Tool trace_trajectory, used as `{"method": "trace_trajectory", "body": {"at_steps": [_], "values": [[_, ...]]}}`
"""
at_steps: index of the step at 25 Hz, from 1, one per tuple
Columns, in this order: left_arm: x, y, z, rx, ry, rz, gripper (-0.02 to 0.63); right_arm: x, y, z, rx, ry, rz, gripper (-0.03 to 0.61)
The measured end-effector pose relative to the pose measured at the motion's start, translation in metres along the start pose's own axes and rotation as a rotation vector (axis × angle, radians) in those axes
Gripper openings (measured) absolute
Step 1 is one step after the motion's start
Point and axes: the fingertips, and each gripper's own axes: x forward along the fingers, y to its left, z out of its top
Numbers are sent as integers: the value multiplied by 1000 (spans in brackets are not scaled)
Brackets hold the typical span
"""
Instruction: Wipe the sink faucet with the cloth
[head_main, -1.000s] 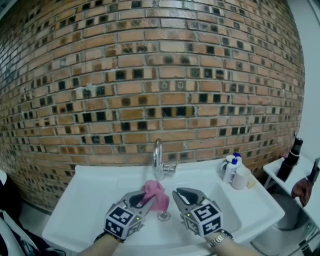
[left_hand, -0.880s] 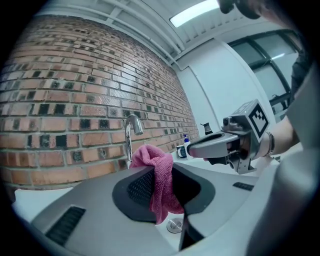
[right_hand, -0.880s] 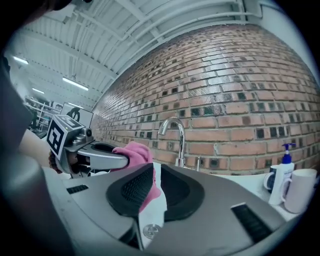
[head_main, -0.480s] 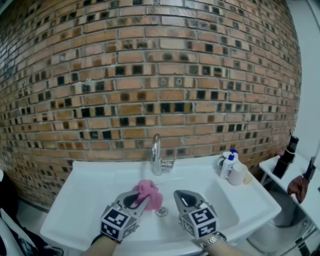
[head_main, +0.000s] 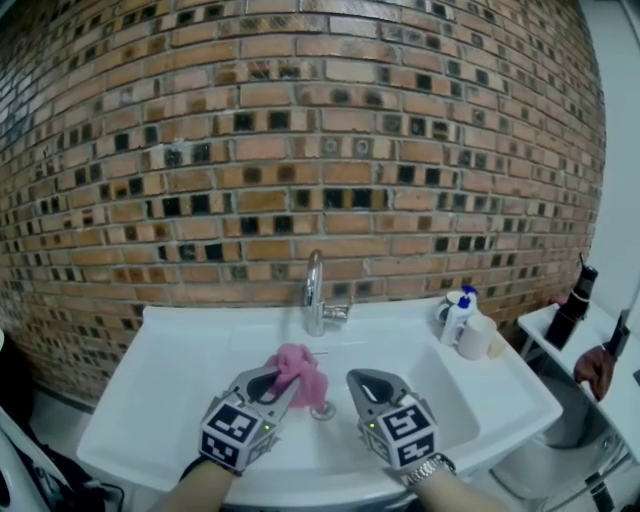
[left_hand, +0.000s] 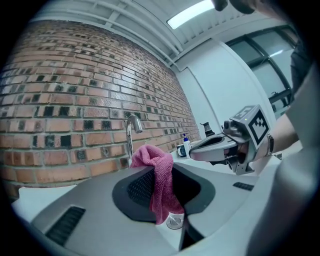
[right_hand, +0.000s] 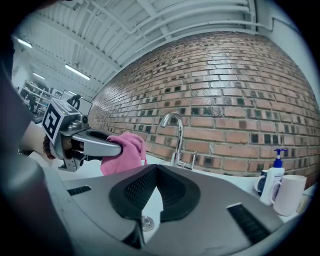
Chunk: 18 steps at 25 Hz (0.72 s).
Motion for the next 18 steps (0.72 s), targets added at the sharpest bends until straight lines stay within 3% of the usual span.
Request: {"method": "trace_trajectory", "body": {"at_steps": [18], "values": [[0,1,0,-6,6,12,86,-3,2,2,-2,-1,14,11]]}}
